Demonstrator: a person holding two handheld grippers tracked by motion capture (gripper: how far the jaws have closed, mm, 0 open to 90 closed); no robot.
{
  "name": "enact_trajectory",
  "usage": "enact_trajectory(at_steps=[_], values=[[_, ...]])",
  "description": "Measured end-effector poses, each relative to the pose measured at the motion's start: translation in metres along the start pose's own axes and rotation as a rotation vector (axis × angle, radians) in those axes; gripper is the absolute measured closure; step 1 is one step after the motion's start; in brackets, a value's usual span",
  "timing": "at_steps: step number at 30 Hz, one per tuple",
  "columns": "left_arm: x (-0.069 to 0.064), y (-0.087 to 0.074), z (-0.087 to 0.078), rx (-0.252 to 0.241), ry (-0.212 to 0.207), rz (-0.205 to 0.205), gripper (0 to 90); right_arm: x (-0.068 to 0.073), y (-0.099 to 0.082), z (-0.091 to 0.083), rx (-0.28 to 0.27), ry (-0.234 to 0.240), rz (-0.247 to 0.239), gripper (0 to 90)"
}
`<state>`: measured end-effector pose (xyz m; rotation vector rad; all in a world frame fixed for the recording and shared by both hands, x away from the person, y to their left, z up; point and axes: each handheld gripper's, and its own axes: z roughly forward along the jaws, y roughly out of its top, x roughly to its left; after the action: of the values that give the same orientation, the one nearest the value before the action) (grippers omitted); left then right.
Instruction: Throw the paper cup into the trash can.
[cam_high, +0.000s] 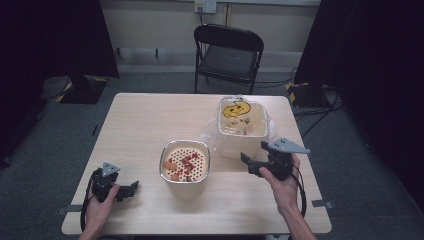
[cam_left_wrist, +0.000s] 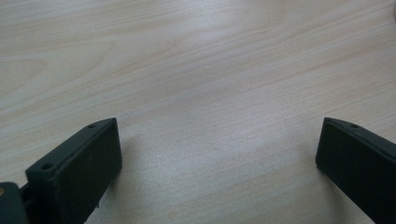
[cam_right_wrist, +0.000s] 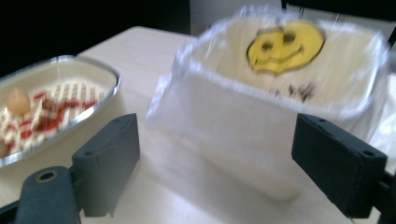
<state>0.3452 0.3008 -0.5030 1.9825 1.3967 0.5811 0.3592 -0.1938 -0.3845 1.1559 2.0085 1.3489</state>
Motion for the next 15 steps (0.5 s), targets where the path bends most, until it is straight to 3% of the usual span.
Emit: enact_trajectory(at_steps=[3,7,8,15], values=[[0.000,0.000,0.000,0.000,0.001,0.001,0.0,0.004,-0.023,0.003,0.033,0.000,0.001,13.6],[0.000,0.000,0.000,0.000,0.000,-0.003,0.0,0.004,-0.040,0.005,0.066,0.008,0.014,13.5],[0.000,0.000,0.000,0.000,0.000,0.000,0.0,0.002,-0.051,0.007,0.094,0.005,0.020,13.5],[0.000,0.000,0.000,0.000,0.001,0.001,0.0,-0.005,-0.083,0.017,0.192,-0.064,-0.008,13.6]])
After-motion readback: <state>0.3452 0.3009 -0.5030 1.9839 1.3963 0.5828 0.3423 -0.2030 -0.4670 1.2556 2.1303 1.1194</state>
